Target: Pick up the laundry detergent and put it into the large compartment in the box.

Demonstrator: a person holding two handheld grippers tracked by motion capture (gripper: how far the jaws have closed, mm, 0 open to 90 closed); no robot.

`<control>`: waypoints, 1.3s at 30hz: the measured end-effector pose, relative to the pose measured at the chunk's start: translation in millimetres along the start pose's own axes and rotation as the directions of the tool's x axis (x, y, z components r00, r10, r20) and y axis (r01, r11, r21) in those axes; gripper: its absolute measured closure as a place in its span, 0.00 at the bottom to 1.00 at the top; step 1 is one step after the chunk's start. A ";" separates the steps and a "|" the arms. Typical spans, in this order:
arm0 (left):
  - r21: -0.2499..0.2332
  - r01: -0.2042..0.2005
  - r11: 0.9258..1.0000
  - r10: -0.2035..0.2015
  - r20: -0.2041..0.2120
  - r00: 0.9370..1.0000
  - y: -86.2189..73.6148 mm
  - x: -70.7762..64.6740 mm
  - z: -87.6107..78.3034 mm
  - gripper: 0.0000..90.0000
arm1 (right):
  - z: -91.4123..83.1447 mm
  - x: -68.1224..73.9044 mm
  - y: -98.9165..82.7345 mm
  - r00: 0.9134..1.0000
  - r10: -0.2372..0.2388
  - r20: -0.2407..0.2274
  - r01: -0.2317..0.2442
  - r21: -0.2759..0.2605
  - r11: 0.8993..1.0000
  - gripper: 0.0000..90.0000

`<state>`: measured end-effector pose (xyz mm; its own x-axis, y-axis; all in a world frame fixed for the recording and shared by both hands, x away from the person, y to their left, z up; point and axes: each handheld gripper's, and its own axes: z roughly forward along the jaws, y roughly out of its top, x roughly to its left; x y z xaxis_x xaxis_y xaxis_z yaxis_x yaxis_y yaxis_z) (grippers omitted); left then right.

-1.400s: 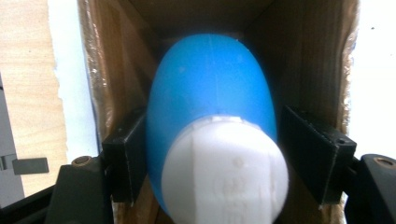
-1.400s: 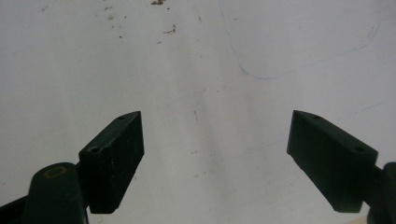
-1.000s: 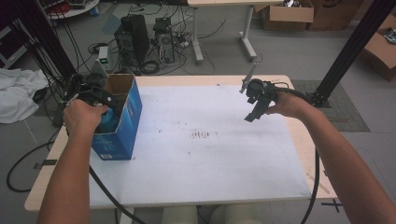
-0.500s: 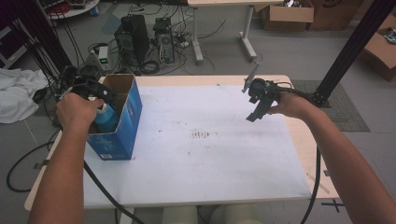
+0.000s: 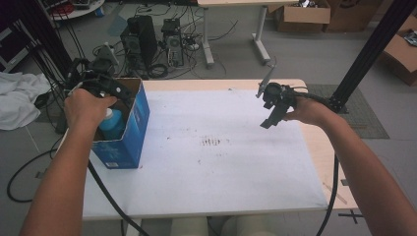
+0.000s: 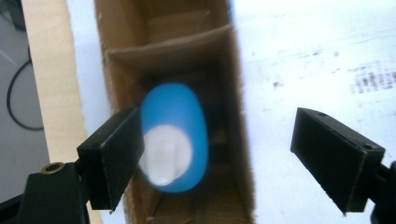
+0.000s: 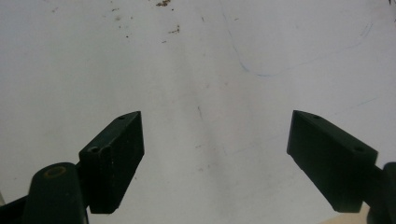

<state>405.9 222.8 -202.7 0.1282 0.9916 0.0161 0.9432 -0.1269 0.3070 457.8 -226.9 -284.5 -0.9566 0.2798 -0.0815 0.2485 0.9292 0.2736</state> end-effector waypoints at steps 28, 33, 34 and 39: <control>-0.101 -0.361 0.927 0.369 0.088 0.925 40.7 -108.0 -17.3 0.21 | -3.6 11.0 -2.5 1.000 -0.004 -0.008 0.004 -0.001 1.000 0.21; -0.123 -0.423 0.898 0.436 0.110 0.893 48.9 -126.5 -10.9 0.21 | -4.4 13.4 -1.1 1.000 -0.002 -0.008 0.002 -0.003 1.000 0.21; -0.126 -0.436 0.891 0.450 0.113 0.886 50.3 -130.1 -9.3 0.21 | -4.3 13.6 -0.9 1.000 -0.007 -0.009 0.007 -0.003 1.000 0.21; -0.130 -0.492 0.861 0.507 0.143 0.850 59.4 -147.5 2.5 0.21 | -5.8 15.7 -0.7 1.000 -0.003 -0.011 0.003 -0.003 1.000 0.21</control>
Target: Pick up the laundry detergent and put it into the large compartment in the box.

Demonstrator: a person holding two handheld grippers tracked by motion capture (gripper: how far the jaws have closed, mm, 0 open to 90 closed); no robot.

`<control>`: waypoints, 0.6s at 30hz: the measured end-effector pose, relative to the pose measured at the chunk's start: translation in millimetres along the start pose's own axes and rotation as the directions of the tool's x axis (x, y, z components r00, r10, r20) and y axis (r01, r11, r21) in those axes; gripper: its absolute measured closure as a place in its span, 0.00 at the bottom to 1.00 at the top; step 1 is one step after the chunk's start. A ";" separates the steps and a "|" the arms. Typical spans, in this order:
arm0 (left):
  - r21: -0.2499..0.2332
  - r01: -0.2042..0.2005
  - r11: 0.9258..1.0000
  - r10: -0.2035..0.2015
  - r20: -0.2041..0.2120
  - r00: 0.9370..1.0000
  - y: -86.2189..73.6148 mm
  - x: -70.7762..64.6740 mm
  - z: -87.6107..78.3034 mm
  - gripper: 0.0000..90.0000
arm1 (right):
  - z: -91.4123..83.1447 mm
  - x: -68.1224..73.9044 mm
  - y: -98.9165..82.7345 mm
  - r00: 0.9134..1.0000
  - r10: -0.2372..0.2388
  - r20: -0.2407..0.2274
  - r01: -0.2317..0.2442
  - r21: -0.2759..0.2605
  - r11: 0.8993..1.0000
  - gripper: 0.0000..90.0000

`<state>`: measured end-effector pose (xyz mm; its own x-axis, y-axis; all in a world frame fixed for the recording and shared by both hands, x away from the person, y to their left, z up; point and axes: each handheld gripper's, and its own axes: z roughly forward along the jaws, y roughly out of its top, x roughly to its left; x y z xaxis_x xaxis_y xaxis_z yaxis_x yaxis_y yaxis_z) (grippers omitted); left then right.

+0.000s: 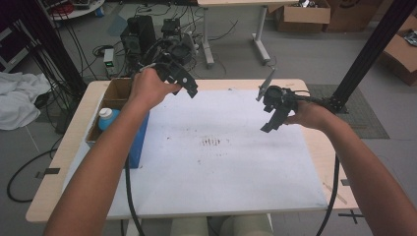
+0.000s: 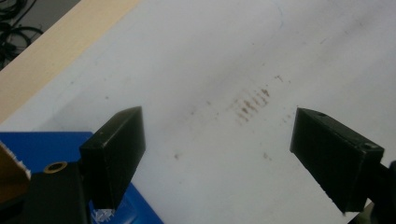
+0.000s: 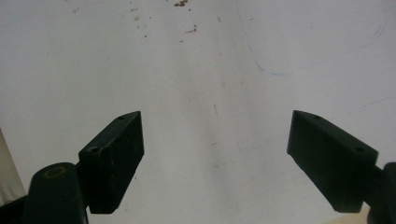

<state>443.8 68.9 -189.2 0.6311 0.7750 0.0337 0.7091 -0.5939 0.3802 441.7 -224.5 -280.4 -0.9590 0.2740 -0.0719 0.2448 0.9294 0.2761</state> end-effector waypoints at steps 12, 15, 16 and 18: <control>0.045 -0.146 0.988 0.143 0.048 0.989 18.1 -11.6 29.5 0.21 | -4.4 1.7 -6.8 1.000 0.009 -0.002 -0.009 -0.006 1.000 0.21; 0.055 -0.151 0.987 0.148 0.059 0.987 19.9 -13.1 34.5 0.22 | -3.5 1.1 -8.5 1.000 0.013 -0.005 -0.013 -0.009 1.000 0.21; 0.061 -0.162 0.985 0.159 0.056 0.986 20.8 -12.9 37.2 0.22 | -1.4 0.6 -9.6 1.000 0.013 -0.011 -0.013 -0.006 1.000 0.21; 0.063 -0.162 0.985 0.158 0.059 0.986 20.8 -13.0 38.3 0.22 | -0.3 0.7 -9.8 1.000 0.013 -0.013 -0.013 -0.005 1.000 0.21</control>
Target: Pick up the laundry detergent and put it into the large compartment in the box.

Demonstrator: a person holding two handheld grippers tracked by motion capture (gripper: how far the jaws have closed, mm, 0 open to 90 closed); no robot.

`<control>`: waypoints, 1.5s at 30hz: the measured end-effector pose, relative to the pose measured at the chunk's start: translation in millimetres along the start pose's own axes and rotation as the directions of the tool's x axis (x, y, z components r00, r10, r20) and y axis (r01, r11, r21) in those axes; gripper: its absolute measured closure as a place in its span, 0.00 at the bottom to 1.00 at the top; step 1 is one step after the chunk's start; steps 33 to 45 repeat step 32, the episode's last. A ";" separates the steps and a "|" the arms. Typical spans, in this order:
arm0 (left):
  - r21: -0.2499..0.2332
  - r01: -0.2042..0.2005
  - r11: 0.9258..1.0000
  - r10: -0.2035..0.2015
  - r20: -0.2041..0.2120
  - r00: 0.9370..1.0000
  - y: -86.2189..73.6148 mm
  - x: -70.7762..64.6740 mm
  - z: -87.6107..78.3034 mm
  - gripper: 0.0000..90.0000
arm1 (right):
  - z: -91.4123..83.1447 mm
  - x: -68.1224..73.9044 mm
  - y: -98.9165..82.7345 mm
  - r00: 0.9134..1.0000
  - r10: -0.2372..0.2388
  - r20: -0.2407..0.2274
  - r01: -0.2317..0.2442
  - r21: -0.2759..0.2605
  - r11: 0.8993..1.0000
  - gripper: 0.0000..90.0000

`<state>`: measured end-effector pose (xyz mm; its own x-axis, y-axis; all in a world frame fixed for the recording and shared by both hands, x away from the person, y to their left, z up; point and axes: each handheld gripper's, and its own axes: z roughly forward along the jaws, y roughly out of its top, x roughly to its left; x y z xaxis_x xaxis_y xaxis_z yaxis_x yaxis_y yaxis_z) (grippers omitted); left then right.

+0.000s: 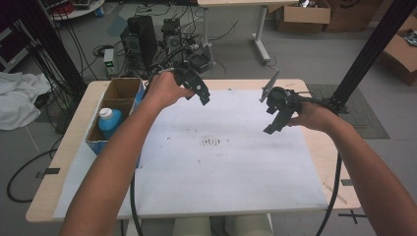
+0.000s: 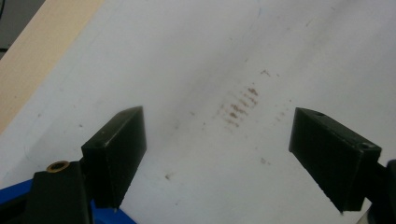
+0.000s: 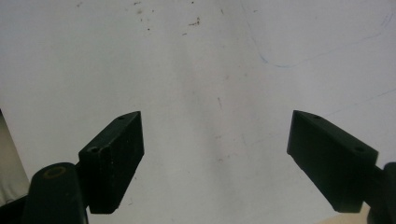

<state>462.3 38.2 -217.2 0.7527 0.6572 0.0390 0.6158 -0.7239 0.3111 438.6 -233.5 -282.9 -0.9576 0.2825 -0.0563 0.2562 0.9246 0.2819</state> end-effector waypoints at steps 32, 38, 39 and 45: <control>0.023 -0.035 0.999 0.035 0.022 0.999 -8.3 -7.9 7.7 0.24 | 0.8 6.8 3.9 1.000 -0.011 0.002 0.011 -0.004 1.000 0.21; 0.023 -0.035 0.999 0.035 0.022 0.999 -8.3 -7.9 7.7 0.24 | 0.8 6.8 3.9 1.000 -0.011 0.002 0.011 -0.004 1.000 0.21; 0.023 -0.035 0.999 0.035 0.022 0.999 -8.3 -7.9 7.7 0.24 | 0.8 6.8 3.9 1.000 -0.011 0.002 0.011 -0.004 1.000 0.21; 0.023 -0.035 0.999 0.035 0.022 0.999 -8.3 -7.9 7.7 0.24 | 0.8 6.8 3.9 1.000 -0.011 0.002 0.011 -0.004 1.000 0.21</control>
